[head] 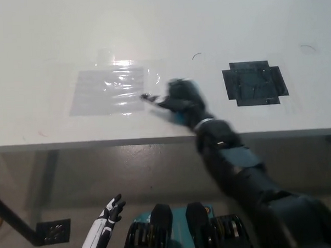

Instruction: A soft sponge is kept on the balc marked spot on the table infront of the robot and it uses its right hand fist to press down on it and drrags it across the table in a back and forth manner twice to clean it

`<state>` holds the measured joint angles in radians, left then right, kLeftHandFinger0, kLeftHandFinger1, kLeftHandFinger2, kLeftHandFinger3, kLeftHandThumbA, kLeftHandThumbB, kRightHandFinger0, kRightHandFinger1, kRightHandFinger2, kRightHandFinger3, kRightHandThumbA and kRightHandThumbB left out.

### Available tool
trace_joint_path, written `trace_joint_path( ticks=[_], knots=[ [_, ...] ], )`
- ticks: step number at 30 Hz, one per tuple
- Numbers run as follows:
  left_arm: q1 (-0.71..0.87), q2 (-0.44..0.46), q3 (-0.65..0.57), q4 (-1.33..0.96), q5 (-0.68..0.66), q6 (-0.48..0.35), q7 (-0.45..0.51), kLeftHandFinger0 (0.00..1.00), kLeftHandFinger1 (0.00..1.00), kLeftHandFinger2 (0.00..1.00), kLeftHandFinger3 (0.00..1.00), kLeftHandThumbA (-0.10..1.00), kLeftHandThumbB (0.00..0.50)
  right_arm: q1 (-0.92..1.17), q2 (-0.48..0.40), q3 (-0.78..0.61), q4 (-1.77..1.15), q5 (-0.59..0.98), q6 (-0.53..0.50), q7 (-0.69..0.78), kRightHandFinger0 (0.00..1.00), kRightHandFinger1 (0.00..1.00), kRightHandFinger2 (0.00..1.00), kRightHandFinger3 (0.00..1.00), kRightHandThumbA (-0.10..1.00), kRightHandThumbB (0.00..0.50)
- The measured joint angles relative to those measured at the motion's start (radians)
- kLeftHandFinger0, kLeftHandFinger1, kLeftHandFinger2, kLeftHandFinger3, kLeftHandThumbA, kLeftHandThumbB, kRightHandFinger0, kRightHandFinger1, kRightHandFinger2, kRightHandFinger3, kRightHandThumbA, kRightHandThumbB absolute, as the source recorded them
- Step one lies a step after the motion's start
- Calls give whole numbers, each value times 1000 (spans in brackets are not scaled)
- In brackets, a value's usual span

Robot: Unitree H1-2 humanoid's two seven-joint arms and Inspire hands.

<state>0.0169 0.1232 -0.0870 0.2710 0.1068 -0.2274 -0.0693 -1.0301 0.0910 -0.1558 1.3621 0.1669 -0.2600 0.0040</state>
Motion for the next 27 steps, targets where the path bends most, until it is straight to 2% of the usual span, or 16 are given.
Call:
trace_joint_path(
  ticks=[4,5,7,9,10,13,14,15,18,20,24,25,27],
  knots=[
    [0,0,-1,1,1,-1,0,1000,1000,953,1000,1000,0,14,-134,-38,5,14,0,1,0,0,45,87,1000,127],
    [1,0,0,1,1,-1,0,1000,1000,936,1000,1000,0,19,-162,-48,7,18,0,1,0,0,114,131,1000,155],
    [2,0,-1,0,1,-1,0,1000,1000,927,1000,1000,0,34,-212,-70,8,27,-1,8,0,0,147,178,1000,171],
    [2,0,-1,1,2,-1,0,1000,1000,924,1000,1000,0,48,-257,-99,7,40,-1,12,0,0,156,183,1000,127],
    [2,0,-1,1,2,-1,0,1000,1000,920,1000,1000,0,56,-281,-110,6,45,-1,12,0,0,186,241,1000,122],
    [2,1,-1,6,3,-3,0,1000,1000,894,1000,1000,0,78,-339,-141,4,62,-3,12,0,0,194,249,1000,99],
    [2,1,-1,9,3,-5,0,1000,1000,891,1000,1000,0,83,-356,-152,4,67,-3,13,0,0,218,289,1000,88],
    [2,1,-1,11,3,-7,0,1000,1000,893,1000,1000,0,93,-382,-165,3,75,-3,13,0,0,222,278,1000,71],
    [2,2,-1,11,3,-14,0,1000,1000,876,1000,1000,0,116,-440,-190,2,88,-3,13,0,0,208,275,1000,81],
    [1,4,-1,13,4,-19,0,1000,1000,876,1000,1000,0,130,-472,-206,2,97,-4,13,0,0,198,259,1000,64],
    [1,6,-2,18,6,-28,1,1000,1000,867,1000,1000,0,145,-501,-227,2,110,-4,13,0,0,214,275,1000,95],
    [1,6,-2,18,7,-30,1,1000,999,868,1000,1000,0,146,-502,-229,2,114,-4,13,0,0,187,248,1000,95],
    [1,6,-2,18,9,-34,2,1000,1000,871,1000,1000,0,146,-500,-229,2,119,-4,12,0,0,88,109,1000,106]
  ],
)
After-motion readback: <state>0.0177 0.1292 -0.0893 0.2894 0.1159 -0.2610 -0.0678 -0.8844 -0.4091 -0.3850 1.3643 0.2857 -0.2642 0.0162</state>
